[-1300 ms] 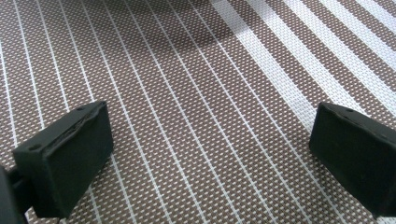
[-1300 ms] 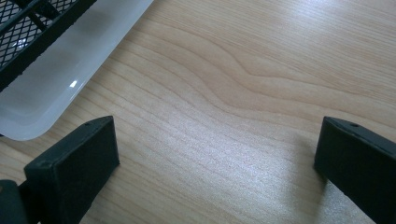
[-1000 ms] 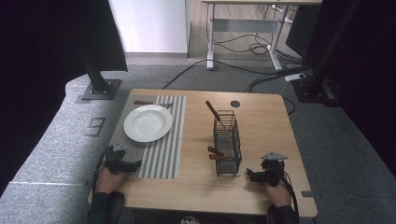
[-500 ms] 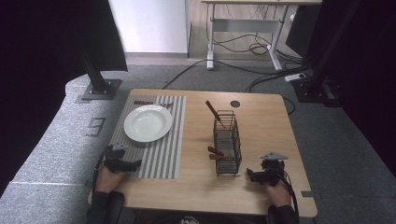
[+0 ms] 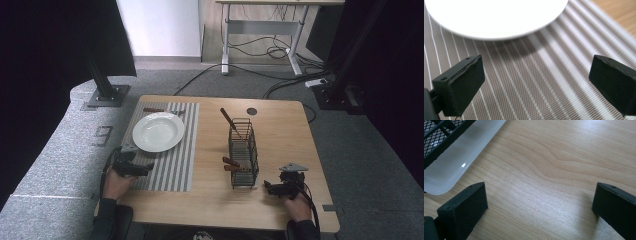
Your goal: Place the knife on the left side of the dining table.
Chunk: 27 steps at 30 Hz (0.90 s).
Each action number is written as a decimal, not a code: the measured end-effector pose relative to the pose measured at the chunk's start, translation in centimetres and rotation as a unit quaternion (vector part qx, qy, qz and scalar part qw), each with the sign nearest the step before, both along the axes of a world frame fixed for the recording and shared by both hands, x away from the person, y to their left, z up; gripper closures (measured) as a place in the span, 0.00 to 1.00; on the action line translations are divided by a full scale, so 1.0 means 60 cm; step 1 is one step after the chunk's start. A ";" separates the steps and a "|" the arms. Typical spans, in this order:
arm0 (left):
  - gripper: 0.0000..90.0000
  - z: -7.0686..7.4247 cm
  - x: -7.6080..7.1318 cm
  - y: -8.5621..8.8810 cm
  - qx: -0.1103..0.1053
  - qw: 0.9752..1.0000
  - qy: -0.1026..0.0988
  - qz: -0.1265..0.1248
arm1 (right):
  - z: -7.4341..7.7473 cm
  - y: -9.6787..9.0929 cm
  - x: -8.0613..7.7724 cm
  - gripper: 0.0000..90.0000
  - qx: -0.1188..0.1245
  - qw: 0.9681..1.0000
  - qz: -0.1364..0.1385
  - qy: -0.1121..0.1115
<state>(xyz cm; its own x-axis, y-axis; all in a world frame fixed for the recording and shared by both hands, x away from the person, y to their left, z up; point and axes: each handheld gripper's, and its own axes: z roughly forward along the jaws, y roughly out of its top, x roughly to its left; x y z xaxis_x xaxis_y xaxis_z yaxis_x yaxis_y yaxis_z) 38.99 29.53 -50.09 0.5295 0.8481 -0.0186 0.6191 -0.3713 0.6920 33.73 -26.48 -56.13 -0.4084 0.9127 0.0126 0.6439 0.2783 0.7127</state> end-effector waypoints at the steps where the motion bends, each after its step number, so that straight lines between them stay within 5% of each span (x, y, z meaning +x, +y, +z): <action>1: 0.00 0.004 0.002 -0.002 -0.001 1.000 -0.001 -0.002 | 0.000 0.000 0.000 0.00 0.000 1.000 0.000 0.000; 27: 0.03 0.113 0.068 -0.104 -0.040 0.998 -0.010 -0.041 | 0.000 0.001 0.000 0.00 0.001 1.000 -0.002 0.000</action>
